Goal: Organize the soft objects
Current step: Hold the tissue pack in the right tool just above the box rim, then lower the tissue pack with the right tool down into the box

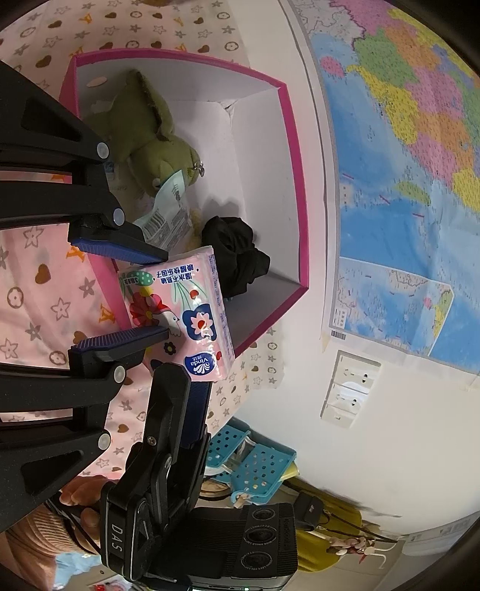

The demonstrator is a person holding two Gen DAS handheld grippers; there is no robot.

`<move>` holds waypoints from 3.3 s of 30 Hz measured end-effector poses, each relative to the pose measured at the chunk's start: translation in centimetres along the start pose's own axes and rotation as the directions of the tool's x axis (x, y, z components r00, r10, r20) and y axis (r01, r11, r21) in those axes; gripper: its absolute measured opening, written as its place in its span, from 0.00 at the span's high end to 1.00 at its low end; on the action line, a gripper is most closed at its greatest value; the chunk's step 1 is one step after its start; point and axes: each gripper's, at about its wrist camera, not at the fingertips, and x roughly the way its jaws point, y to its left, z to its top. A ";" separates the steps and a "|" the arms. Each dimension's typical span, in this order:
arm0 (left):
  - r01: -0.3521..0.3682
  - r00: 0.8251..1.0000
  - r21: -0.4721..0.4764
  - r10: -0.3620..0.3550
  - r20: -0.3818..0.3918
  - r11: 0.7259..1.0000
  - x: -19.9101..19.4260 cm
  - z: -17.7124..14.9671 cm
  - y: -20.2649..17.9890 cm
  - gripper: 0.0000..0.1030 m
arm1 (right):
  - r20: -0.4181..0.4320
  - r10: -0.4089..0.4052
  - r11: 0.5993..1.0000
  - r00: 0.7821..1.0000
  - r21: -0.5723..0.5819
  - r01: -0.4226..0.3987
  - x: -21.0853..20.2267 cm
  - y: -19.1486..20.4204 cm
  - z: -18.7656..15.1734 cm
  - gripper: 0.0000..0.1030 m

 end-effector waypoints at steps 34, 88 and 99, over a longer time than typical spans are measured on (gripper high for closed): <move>-0.025 1.000 -0.019 0.024 -0.019 1.000 0.8 0.4 0.7 0.68 | -0.010 0.015 1.000 1.000 0.017 -0.015 1.1 -0.6 0.3 0.62; -0.060 0.998 -0.060 0.058 -0.040 0.996 1.8 0.7 0.9 0.68 | -0.009 0.069 0.997 0.998 0.033 -0.069 1.8 -2.0 1.3 0.62; -0.066 0.997 -0.059 0.064 -0.040 0.996 1.8 1.0 1.3 0.68 | -0.012 0.075 0.996 0.997 0.043 -0.075 2.4 -2.3 1.6 0.62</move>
